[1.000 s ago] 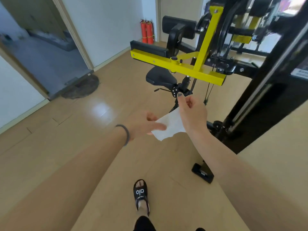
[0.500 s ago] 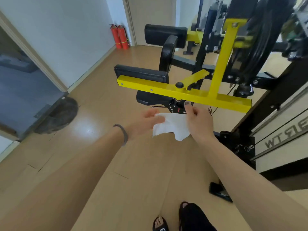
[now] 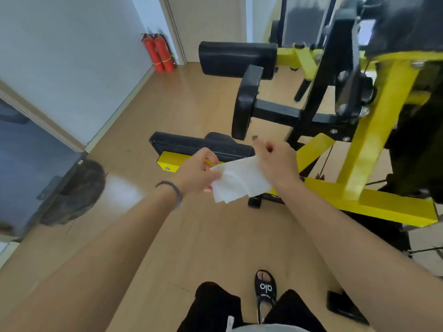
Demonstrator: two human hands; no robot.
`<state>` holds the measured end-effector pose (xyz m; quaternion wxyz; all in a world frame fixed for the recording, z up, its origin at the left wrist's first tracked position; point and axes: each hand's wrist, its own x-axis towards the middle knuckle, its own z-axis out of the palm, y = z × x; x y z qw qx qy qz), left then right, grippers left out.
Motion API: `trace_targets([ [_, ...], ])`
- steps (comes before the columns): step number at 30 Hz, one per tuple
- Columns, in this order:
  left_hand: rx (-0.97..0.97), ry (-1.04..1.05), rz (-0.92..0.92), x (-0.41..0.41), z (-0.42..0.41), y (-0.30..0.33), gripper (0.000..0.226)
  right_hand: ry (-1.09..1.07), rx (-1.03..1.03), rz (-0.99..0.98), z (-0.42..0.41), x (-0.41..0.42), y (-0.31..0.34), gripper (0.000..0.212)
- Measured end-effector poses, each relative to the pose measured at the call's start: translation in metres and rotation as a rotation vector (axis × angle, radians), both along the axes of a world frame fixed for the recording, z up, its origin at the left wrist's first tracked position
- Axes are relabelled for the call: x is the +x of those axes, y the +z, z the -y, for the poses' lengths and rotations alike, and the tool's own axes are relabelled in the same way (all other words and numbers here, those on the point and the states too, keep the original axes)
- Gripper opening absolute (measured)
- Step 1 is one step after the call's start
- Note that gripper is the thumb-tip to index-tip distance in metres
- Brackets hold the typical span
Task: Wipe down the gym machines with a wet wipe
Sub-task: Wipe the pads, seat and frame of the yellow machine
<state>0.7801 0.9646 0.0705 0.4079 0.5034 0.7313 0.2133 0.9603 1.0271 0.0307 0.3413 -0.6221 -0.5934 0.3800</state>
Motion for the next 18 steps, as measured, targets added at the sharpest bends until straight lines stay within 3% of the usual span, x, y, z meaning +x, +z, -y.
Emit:
trace_targets([
  [5,-0.093,-0.304,-0.418,-0.039,-0.055,-0.010,0.012,0.175,0.043,0.258,-0.073,-0.049,0.001,0.051],
  [8,0.069,-0.421,-0.800,-0.058,-0.090,-0.021,0.029,0.208,0.074,0.331,-0.108,-0.082,-0.014,0.041],
  [10,0.255,-0.546,-0.952,-0.065,-0.107,-0.030,0.046,0.172,0.066,0.303,-0.120,-0.094,-0.023,0.036],
  [14,0.569,-0.940,-0.951,-0.067,-0.133,-0.057,0.070,-0.056,-0.078,0.132,-0.115,-0.093,-0.039,0.036],
  [18,0.444,-1.193,-0.857,-0.044,-0.156,-0.080,0.074,-0.378,-0.263,-0.086,-0.097,-0.079,-0.060,0.040],
])
